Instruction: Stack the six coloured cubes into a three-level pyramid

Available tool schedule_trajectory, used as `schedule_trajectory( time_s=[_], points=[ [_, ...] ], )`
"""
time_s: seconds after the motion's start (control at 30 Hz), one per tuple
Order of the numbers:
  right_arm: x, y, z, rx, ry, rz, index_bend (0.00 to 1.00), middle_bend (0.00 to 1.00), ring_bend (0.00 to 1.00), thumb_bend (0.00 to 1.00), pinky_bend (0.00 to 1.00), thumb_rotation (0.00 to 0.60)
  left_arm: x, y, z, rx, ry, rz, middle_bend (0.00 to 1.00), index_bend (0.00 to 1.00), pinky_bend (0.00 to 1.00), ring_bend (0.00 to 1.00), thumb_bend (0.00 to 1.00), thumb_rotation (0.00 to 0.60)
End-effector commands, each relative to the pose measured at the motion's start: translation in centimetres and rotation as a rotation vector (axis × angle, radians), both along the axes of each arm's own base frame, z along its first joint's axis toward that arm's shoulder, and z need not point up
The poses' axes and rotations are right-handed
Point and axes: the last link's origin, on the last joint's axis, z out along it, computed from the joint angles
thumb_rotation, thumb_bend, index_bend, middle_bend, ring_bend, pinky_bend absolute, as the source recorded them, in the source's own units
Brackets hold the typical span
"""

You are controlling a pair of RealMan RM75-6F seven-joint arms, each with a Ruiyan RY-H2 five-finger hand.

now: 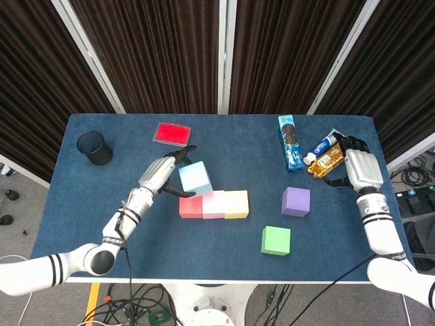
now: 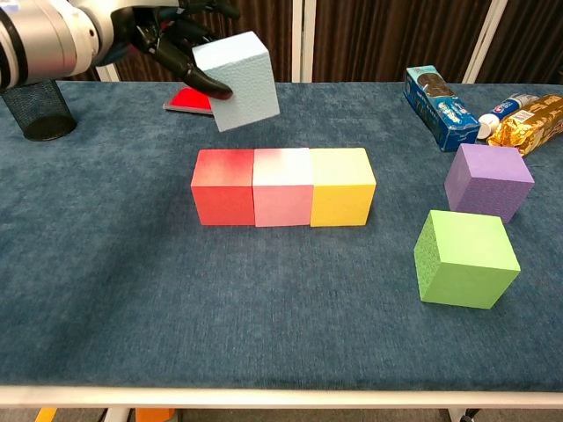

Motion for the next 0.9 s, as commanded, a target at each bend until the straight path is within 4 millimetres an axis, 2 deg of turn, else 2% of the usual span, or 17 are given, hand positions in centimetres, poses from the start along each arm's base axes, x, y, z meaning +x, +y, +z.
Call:
schedule_trajectory(
  time_s=[0.03,0.4,0.9],
  points=[
    [-0.1,0.1,0.3,-0.01,0.0,-0.009,0.0,0.12,0.0,0.09,0.0,0.6,0.2,-1.4,-0.5,-0.004,0.016,-0.048,0.52,0.09,0.14,0.13,0.13,0.6],
    [-0.8,0.3,0.2,-0.005,-0.01,-0.027,0.0,0.12,0.0,0.09,0.0,0.6,0.5,-3.0,-2.2,-0.024,0.082,-0.069,0.53,0.09,0.13,0.15,0.13,0.6],
    [-1.7,0.4,0.2,-0.013,-0.018,-0.047,0.0,0.12,0.0,0.09,0.0,0.6,0.8,-1.5,-2.2,-0.066,0.091,-0.186,0.53,0.09,0.13,0.16,0.13,0.6]
  ],
)
